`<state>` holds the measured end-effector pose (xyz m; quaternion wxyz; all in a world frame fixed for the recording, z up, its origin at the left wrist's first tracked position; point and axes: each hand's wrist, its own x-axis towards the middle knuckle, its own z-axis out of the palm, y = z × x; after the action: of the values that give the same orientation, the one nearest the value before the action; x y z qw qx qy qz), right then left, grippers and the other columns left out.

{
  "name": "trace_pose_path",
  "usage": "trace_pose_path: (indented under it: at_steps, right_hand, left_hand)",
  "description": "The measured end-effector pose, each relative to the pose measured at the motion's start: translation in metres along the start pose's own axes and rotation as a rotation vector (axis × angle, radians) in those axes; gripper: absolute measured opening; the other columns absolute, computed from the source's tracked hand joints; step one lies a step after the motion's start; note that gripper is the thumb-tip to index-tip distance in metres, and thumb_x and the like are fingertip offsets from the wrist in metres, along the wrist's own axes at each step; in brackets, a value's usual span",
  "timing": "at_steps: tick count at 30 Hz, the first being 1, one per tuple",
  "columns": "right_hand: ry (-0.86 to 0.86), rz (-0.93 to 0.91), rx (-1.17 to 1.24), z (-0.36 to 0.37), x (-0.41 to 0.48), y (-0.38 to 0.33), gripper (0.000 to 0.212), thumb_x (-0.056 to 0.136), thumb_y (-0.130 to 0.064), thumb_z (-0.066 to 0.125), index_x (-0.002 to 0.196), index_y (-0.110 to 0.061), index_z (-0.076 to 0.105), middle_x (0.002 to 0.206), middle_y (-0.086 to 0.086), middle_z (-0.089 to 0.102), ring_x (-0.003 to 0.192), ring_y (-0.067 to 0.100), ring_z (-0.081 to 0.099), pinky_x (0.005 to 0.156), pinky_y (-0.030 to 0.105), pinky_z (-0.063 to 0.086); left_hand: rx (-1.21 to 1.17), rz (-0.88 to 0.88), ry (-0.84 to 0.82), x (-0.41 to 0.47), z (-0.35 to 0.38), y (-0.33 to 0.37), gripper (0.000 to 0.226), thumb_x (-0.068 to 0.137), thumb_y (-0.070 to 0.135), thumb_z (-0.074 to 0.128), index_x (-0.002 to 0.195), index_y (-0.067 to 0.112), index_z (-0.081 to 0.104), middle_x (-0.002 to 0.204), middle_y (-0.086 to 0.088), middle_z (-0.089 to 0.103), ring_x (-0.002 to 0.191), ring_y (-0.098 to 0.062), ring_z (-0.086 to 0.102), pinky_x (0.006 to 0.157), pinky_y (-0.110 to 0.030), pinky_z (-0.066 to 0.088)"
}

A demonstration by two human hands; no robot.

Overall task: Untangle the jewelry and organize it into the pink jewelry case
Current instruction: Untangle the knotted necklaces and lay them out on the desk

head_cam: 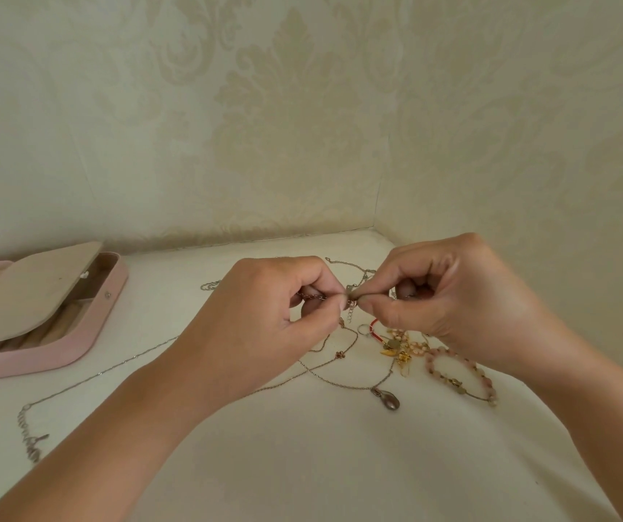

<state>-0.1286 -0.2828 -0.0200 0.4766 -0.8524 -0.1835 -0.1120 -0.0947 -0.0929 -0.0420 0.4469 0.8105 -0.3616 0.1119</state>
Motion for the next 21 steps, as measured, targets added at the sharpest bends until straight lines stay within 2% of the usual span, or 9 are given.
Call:
trace_pose_path:
  at_steps: [2, 4, 9, 14, 18, 21]
  right_hand:
    - [-0.015, 0.008, 0.023, -0.0004, 0.0002, -0.0002, 0.004, 0.071, -0.018, 0.077, 0.073, -0.022, 0.077, 0.056, 0.014, 0.06, 0.049, 0.017, 0.044, 0.048, 0.024, 0.037]
    - [-0.021, 0.011, 0.022, -0.0008, 0.0002, 0.0004, 0.005, 0.072, -0.018, 0.077, 0.075, -0.023, 0.076, 0.06, 0.017, 0.061, 0.051, 0.021, 0.046, 0.049, 0.028, 0.038]
    - [-0.012, 0.011, -0.004, -0.0009, -0.0009, -0.0013, 0.005, 0.072, -0.017, 0.077, 0.072, -0.022, 0.076, 0.052, 0.006, 0.056, 0.046, 0.01, 0.042, 0.046, 0.02, 0.036]
    - [-0.01, 0.012, -0.047, -0.0012, -0.0008, -0.0031, 0.009, 0.074, -0.012, 0.076, 0.07, -0.021, 0.076, 0.048, 0.0, 0.055, 0.043, 0.008, 0.04, 0.044, 0.015, 0.034]
    - [-0.022, 0.027, -0.053, -0.003, -0.001, -0.0049, 0.01, 0.076, -0.01, 0.075, 0.07, -0.019, 0.076, 0.042, -0.008, 0.048, 0.04, 0.005, 0.035, 0.042, 0.013, 0.03]
    - [-0.019, 0.041, -0.057, -0.0028, -0.0007, -0.0047, 0.01, 0.076, -0.011, 0.075, 0.07, -0.02, 0.076, 0.042, -0.008, 0.046, 0.041, 0.007, 0.034, 0.043, 0.015, 0.03]
  left_hand:
    - [0.039, 0.023, 0.002, 0.0002, 0.0, -0.0002, 0.012, 0.081, 0.025, 0.059, 0.071, 0.025, 0.065, 0.063, 0.007, 0.059, 0.06, -0.011, 0.053, 0.057, -0.011, 0.038]
    - [0.063, 0.042, 0.008, 0.0001, 0.0001, -0.0003, 0.012, 0.081, 0.024, 0.059, 0.071, 0.024, 0.065, 0.062, 0.01, 0.057, 0.058, -0.007, 0.051, 0.058, -0.007, 0.035]
    - [0.081, 0.065, 0.007, 0.0003, 0.0004, -0.0002, 0.012, 0.082, 0.024, 0.059, 0.071, 0.024, 0.065, 0.06, 0.014, 0.054, 0.06, -0.006, 0.051, 0.059, -0.007, 0.035]
    - [0.133, 0.095, 0.017, 0.0001, 0.001, -0.0014, 0.011, 0.082, 0.025, 0.059, 0.072, 0.023, 0.064, 0.062, 0.014, 0.052, 0.059, -0.005, 0.047, 0.054, -0.007, 0.032]
    - [0.237, 0.196, 0.034, 0.0002, 0.0007, -0.0029, 0.015, 0.084, 0.028, 0.054, 0.074, 0.02, 0.063, 0.061, 0.012, 0.047, 0.06, -0.005, 0.047, 0.058, -0.014, 0.038]
    - [0.327, 0.247, 0.041, 0.0003, -0.0007, -0.0001, 0.016, 0.084, 0.026, 0.052, 0.074, 0.019, 0.062, 0.06, 0.016, 0.041, 0.06, -0.005, 0.045, 0.057, -0.007, 0.031]
